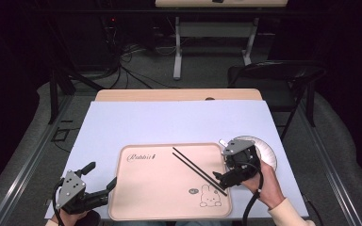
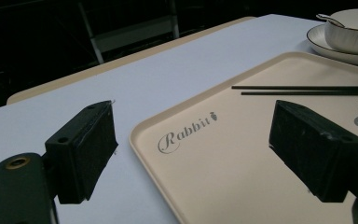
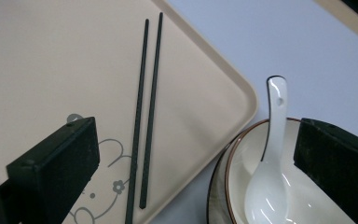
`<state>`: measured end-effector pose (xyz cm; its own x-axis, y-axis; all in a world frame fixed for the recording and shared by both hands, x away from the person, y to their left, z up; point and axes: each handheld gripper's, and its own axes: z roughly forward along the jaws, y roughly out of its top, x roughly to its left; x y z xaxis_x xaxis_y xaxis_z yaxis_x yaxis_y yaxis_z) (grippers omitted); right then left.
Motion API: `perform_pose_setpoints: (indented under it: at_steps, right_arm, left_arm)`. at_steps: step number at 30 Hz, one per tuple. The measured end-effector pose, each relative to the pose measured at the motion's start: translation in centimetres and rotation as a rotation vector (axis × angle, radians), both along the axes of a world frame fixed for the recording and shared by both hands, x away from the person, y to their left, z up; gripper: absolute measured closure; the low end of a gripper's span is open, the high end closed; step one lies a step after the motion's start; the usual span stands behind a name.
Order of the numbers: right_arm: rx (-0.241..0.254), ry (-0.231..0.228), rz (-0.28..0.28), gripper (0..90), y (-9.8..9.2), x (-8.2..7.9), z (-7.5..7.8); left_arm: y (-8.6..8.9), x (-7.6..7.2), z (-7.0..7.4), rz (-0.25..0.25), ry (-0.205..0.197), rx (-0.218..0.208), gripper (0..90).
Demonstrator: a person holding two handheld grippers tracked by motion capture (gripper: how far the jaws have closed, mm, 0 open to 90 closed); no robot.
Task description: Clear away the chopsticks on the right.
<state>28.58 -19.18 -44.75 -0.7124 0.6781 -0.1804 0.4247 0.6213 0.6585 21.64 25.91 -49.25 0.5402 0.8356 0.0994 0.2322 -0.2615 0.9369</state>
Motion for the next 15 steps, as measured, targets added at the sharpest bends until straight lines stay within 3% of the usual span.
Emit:
perform_pose_setpoints:
  at_steps: [10,15]
  right_arm:
    - [0.089,-0.106,-0.036,0.0,-4.0,-3.1,-1.4]
    - [0.123,-0.109,-0.073,0.0,-6.1,-4.9,-2.7]
  left_arm:
    - [0.0,0.0,0.0,0.0,0.003,0.001,14.7]
    - [-0.1,0.0,0.0,0.001,0.002,0.002,14.6]
